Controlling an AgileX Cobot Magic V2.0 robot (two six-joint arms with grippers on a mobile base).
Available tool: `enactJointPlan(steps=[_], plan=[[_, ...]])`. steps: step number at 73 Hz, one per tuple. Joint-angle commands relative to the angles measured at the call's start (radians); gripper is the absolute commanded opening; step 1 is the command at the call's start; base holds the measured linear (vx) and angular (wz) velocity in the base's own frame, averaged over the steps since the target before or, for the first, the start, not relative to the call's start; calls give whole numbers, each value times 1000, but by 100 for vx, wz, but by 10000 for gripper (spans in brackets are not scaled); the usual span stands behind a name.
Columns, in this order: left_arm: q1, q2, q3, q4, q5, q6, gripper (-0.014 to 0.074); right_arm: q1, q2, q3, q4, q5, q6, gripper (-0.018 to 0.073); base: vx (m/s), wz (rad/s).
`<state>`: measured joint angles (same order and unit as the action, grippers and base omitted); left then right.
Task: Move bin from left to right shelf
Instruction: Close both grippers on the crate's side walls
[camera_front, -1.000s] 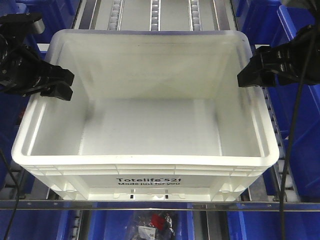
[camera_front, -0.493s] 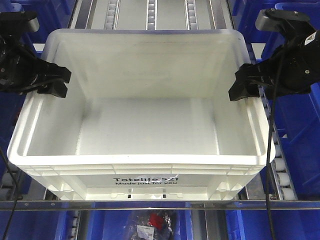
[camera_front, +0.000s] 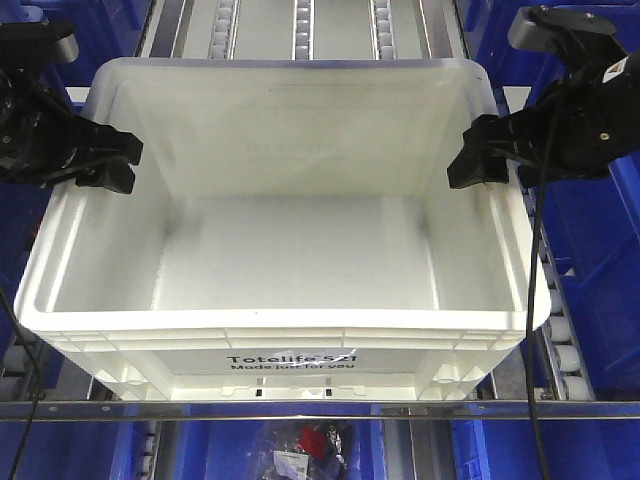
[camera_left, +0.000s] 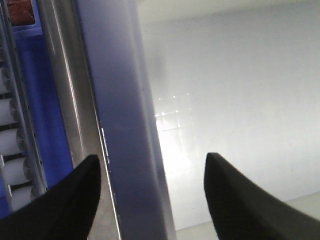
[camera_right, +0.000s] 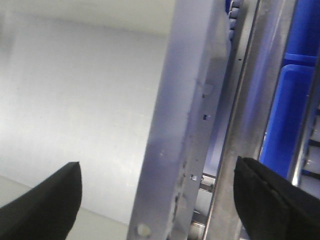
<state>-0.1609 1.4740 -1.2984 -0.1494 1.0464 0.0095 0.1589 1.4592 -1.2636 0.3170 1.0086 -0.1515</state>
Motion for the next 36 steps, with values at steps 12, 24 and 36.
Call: enactJointPlan(steps=[12, 24, 36], plan=[[1, -34, -30, -11, -54, -17, 433, -4, 11, -31, 45, -51, -23, 593, 0, 0], [1, -33, -30, -11, -55, -17, 433, -4, 28, -31, 45, -63, -25, 582, 0, 0], [1, -33, -30, -10, -57, -18, 433, -4, 54, -31, 45, -67, -28, 555, 0, 0]])
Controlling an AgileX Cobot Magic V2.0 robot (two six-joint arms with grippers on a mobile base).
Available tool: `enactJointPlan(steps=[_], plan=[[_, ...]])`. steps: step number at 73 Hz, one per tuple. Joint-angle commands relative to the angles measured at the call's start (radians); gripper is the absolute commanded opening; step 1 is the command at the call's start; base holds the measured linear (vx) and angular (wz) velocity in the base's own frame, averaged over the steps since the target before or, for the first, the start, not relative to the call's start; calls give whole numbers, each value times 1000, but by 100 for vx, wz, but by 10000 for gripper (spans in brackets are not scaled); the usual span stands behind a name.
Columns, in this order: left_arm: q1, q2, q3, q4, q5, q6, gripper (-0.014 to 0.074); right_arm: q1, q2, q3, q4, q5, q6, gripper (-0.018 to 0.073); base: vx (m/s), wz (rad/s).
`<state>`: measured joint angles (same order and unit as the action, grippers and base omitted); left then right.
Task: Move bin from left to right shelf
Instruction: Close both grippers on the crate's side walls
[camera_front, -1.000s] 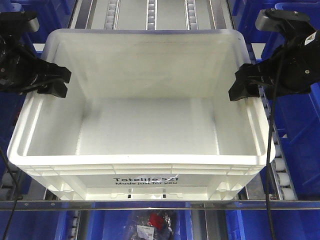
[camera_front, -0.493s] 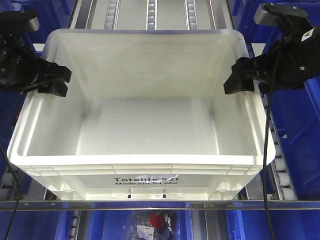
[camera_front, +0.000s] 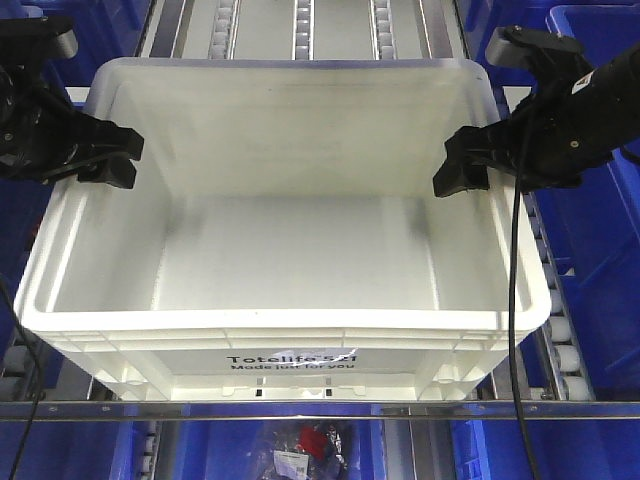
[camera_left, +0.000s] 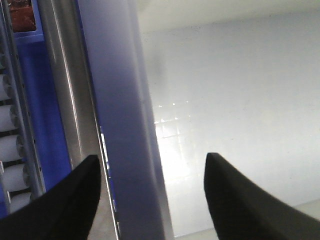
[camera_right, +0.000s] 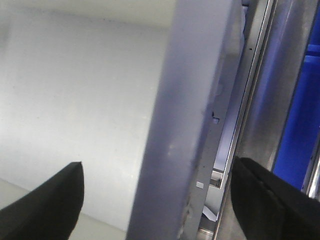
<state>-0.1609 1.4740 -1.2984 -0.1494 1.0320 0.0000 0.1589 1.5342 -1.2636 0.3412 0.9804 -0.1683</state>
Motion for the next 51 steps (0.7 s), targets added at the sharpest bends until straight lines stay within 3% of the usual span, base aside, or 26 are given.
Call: enactJointPlan(steps=[1, 32, 41, 51], plan=[[1, -33, -30, -10, -44, -9, 433, -4, -21, -31, 21, -39, -11, 554, 0, 0], [1, -33, -30, -10, -54, -9, 428, -4, -15, -31, 37, -55, -25, 491, 0, 0], [1, -33, -30, -10, -63, -7, 365, -4, -15, -31, 37, -57, -25, 387, 0, 0], [1, -33, -30, -11, -74, -7, 195, -4, -15, -31, 37, -61, -25, 198, 0, 0]])
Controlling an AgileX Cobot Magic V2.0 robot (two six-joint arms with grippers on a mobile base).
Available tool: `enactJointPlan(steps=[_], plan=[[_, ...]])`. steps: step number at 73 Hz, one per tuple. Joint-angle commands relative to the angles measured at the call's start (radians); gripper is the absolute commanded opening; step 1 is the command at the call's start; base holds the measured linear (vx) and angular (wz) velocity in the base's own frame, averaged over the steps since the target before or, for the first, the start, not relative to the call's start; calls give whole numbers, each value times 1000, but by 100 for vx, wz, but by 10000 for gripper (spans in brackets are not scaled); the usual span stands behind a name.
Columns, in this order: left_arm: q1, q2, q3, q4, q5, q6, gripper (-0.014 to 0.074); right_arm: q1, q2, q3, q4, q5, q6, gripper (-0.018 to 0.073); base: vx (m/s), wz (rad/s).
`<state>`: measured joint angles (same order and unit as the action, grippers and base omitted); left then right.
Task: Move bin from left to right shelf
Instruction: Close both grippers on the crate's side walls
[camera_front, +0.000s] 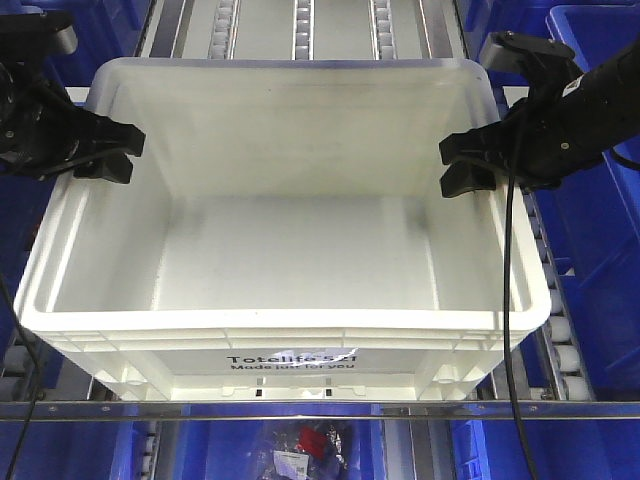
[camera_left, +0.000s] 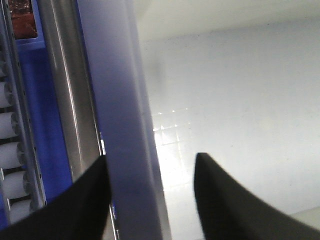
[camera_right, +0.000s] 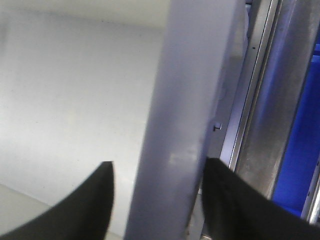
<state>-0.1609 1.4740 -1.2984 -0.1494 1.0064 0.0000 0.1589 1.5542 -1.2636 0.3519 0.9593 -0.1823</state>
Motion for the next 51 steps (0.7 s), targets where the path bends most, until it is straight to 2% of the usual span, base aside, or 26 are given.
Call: enactJointPlan(steps=[1, 9, 11, 51], plan=[[1, -33, -30, -11, -49, -7, 171, -4, -35, -31, 27, -41, -12, 176, 0, 0], [1, -33, -30, -11, -63, -7, 3, -4, -35, -31, 28, -47, -18, 20, 0, 0], [1, -33, -30, -13, -67, -6, -10, -4, -35, -31, 27, -50, -18, -16, 0, 0], [1, -85, -30, -21, -102, -6, -8, -4, -94, -31, 27, -84, -18, -5, 0, 0]])
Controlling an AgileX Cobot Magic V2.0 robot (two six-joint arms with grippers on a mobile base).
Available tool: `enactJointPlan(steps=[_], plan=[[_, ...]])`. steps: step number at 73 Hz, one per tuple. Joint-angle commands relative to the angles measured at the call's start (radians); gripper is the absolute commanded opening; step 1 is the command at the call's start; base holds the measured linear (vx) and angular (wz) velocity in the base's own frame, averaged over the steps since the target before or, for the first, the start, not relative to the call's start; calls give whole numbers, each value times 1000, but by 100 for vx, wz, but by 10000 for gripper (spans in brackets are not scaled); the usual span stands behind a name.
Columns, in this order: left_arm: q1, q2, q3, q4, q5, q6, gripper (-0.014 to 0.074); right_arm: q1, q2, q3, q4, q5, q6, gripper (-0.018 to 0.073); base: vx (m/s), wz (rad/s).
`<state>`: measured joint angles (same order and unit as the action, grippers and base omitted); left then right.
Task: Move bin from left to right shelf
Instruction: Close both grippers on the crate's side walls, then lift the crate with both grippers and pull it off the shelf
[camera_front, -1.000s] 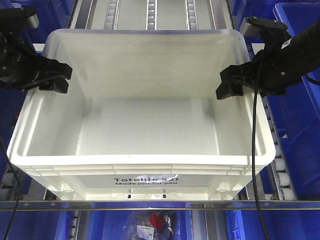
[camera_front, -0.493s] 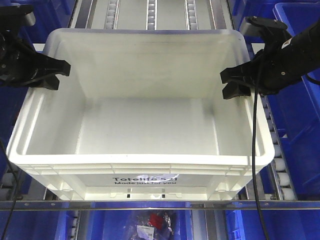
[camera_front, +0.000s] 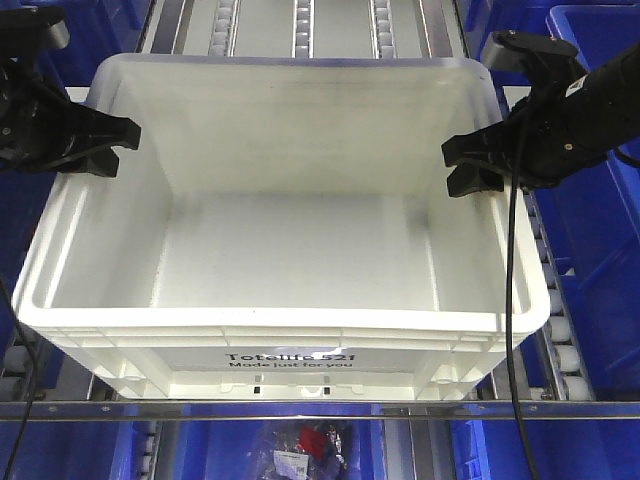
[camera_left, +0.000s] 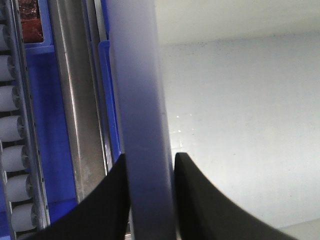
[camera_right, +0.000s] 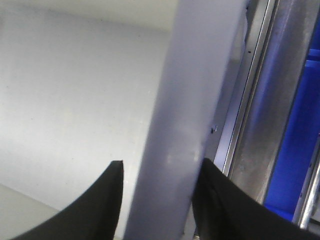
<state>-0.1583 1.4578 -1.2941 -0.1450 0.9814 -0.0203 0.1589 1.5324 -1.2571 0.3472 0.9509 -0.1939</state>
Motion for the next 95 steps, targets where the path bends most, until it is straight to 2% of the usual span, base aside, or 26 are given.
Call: enactJointPlan(steps=[1, 55, 95], plan=[[-2, -70, -34, -25, -77, 14, -8, -4, -75, -38, 32, -76, -6, -5, 0, 0], [-2, -163, -34, -25, -24, 14, -8, -4, -172, -38, 38, -48, 2, -5, 0, 0], [-2, -170, -34, -13, -59, 14, -7, -4, -176, -38, 51, -48, -1, -5, 0, 0]])
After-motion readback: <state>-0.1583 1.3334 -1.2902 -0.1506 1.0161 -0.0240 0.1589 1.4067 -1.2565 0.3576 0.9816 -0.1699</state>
